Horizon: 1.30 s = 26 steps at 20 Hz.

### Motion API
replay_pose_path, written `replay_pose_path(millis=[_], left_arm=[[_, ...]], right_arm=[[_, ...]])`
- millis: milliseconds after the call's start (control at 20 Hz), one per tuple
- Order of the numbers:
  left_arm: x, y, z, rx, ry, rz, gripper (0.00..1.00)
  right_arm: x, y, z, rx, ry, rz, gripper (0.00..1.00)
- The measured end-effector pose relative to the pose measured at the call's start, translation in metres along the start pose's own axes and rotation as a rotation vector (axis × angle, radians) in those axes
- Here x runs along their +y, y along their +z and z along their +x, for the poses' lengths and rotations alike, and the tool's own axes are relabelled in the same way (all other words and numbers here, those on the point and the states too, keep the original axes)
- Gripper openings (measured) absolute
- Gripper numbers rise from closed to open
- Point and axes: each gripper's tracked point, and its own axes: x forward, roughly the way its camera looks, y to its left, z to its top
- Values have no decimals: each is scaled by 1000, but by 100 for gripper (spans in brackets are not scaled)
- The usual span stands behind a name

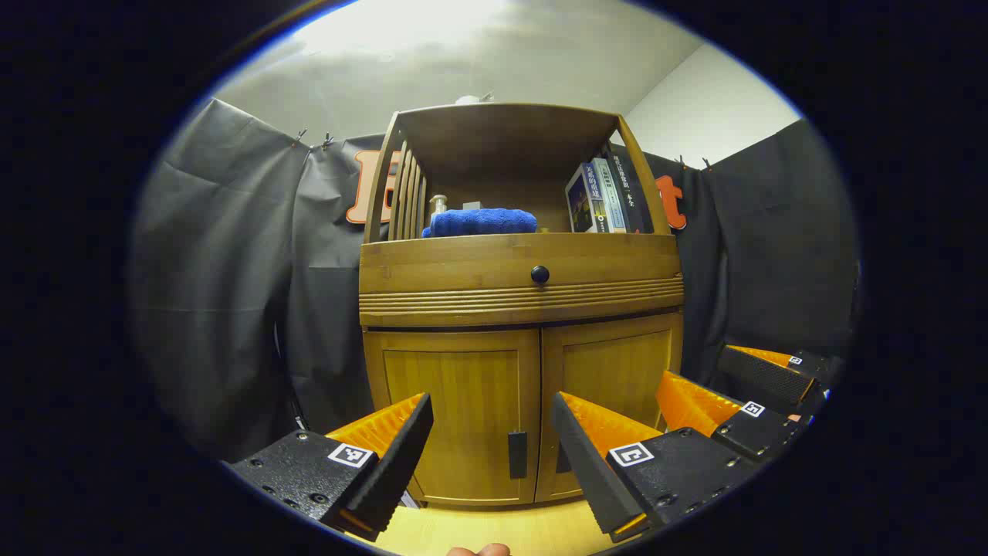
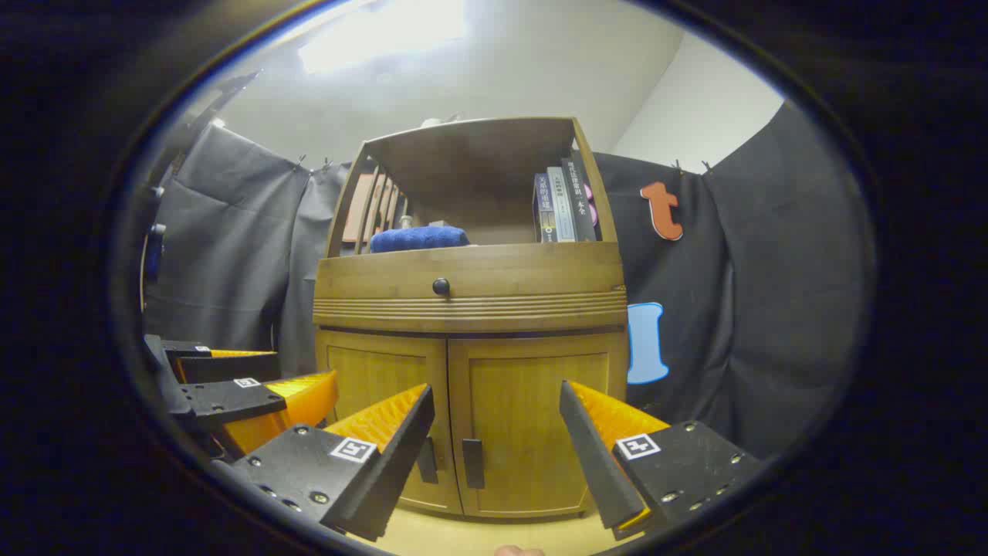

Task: Open the right door of the double-door shoe cabinet with the right hand, and open the left door with the left hand.

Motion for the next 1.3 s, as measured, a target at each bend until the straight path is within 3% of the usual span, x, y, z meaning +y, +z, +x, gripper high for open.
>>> replay_pose_path(millis=[800, 850, 900, 1200, 1300], left_arm=[[3, 0, -1, -1, 12, 14, 92], [3, 1, -1, -1, 12, 13, 95], [5, 1, -1, -3, 15, 13, 92], [14, -2, 1, -6, 59, 32, 96], [36, -3, -8, -6, 91, 54, 97]], right_arm=[[-3, 1, 2, 0, 0, -14, 97], [-3, -1, 2, 1, 1, -16, 97], [-3, -2, 2, 3, 1, -17, 97], [3, -34, 25, 56, 15, -37, 97], [4, -52, 40, 93, 11, -46, 97]])
